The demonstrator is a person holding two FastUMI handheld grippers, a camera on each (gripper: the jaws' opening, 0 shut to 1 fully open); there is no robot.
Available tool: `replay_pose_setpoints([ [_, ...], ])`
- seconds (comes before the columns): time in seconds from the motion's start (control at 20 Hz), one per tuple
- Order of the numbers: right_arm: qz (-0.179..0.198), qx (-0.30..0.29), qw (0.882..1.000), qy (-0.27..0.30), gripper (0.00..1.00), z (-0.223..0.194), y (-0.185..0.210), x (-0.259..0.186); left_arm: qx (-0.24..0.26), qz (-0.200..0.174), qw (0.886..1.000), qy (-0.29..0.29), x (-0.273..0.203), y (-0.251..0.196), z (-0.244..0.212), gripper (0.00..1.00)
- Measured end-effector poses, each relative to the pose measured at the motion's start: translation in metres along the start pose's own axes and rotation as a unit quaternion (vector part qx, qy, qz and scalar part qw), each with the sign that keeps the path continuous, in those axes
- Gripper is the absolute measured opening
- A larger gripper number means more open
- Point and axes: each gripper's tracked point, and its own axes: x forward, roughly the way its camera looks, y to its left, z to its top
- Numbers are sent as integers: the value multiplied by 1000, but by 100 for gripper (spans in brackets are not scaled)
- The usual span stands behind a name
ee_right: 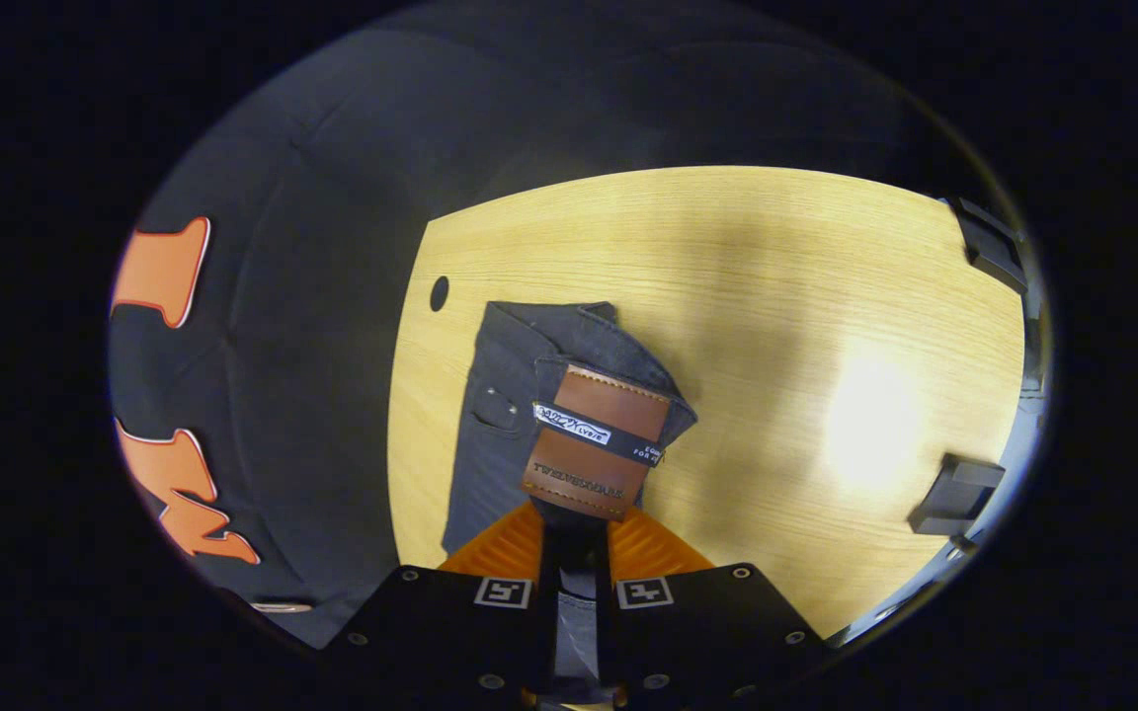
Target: Grasp the waist and the cuffs of the jeans and fold them to make the two legs overlap; first hold the waist and fold one-third of the jeans toward the cuffs, then hold the cuffs and fold the remaining one-third in the same direction to finish folding.
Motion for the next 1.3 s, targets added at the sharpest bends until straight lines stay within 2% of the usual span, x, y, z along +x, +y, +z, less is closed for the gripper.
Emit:
replay_pose_setpoints([
  [0.15,17,-1,1000,3,17,1,23,-9,30,-9,999,9,9,-15,14,0],
  [0.35,6,10,1000,8,17,4,44,-3,58,4,998,20,17,-31,29,0],
  [0.45,2,27,1000,11,18,10,58,4,51,11,998,27,29,-38,40,0],
  [0.55,-7,39,999,13,17,16,64,14,46,28,998,36,47,-31,47,0],
  [0.6,-14,42,999,18,21,17,67,19,42,35,998,37,55,-29,52,1],
  [0.65,-19,42,999,20,17,19,72,23,38,39,998,39,62,-29,57,0],
  [0.75,-28,43,998,27,17,24,79,39,33,49,997,45,71,-27,60,0],
  [0.85,-37,46,998,38,17,27,88,55,42,70,995,53,84,-24,68,0],
  [0.9,-41,45,997,43,22,28,92,62,48,82,994,55,92,-22,71,1],
  [0.95,-47,49,997,47,17,31,94,67,53,97,992,59,98,-18,74,0],
  [1.05,-60,56,995,57,18,33,97,81,66,117,989,67,104,-21,76,1],
  [1.15,-67,42,994,70,17,31,99,98,97,117,986,68,105,-27,78,3],
  [1.25,-57,30,995,75,19,31,106,97,128,125,981,72,104,-31,80,11],
  [1.3,-52,30,995,74,20,32,109,97,133,127,980,72,109,-31,77,24],
])
